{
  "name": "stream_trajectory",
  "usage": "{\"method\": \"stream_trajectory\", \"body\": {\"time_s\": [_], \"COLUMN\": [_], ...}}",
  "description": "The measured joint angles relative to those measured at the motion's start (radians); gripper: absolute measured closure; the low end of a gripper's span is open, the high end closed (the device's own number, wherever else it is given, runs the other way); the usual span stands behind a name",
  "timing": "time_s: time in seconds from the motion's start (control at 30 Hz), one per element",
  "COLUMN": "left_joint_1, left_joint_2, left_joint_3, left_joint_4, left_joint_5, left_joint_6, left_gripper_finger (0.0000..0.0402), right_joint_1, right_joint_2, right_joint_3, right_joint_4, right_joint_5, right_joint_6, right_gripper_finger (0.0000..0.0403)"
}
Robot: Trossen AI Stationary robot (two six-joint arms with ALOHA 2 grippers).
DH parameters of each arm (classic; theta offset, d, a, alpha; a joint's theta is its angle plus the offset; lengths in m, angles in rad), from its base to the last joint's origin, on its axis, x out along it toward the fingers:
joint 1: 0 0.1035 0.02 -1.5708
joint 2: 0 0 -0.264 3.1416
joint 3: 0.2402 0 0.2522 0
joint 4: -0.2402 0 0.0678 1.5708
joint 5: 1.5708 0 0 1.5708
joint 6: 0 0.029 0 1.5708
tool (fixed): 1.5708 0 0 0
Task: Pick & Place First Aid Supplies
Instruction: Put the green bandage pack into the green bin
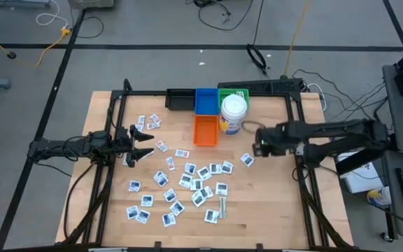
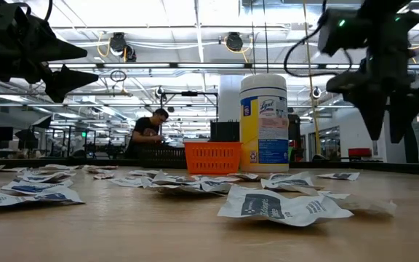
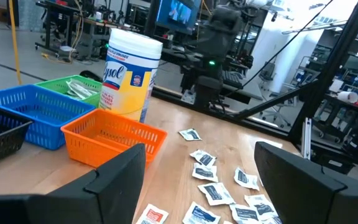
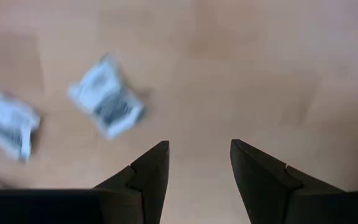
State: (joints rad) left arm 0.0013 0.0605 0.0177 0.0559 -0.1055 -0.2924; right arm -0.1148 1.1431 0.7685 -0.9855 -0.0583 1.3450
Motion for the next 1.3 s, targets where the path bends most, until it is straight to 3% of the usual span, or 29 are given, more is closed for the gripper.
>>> {"method": "stream_trajectory", "body": {"time_s": [0.3, 0.5, 0.8, 1.0, 1.3], "left_joint_1": [0.0, 0.0, 0.0, 0.0, 0.0], "left_joint_2": [0.0, 0.0, 0.0, 0.0, 0.0], "left_joint_3": [0.0, 0.0, 0.0, 0.0, 0.0], "left_joint_4": [0.0, 0.0, 0.0, 0.0, 0.0], "left_joint_5": [0.0, 0.0, 0.0, 0.0, 0.0], "left_joint_6": [0.0, 0.0, 0.0, 0.0, 0.0], "left_gripper_finger": [0.0096, 0.0096, 0.0096, 0.0096, 0.0096], "right_joint_1": [0.412, 0.589, 0.641, 0.64, 0.608], "right_joint_2": [0.018, 0.029, 0.058, 0.245, 0.547], "right_joint_3": [0.001, 0.002, 0.012, 0.137, 0.439], "right_joint_4": [0.072, 0.077, 0.075, 0.077, 0.076], "right_joint_5": [0.008, 0.03, 0.03, 0.029, 0.032], "right_joint_6": [0.375, 0.587, 0.684, 0.68, 0.632], "right_gripper_finger": [0.0238, 0.0238, 0.0238, 0.0238, 0.0238]}}
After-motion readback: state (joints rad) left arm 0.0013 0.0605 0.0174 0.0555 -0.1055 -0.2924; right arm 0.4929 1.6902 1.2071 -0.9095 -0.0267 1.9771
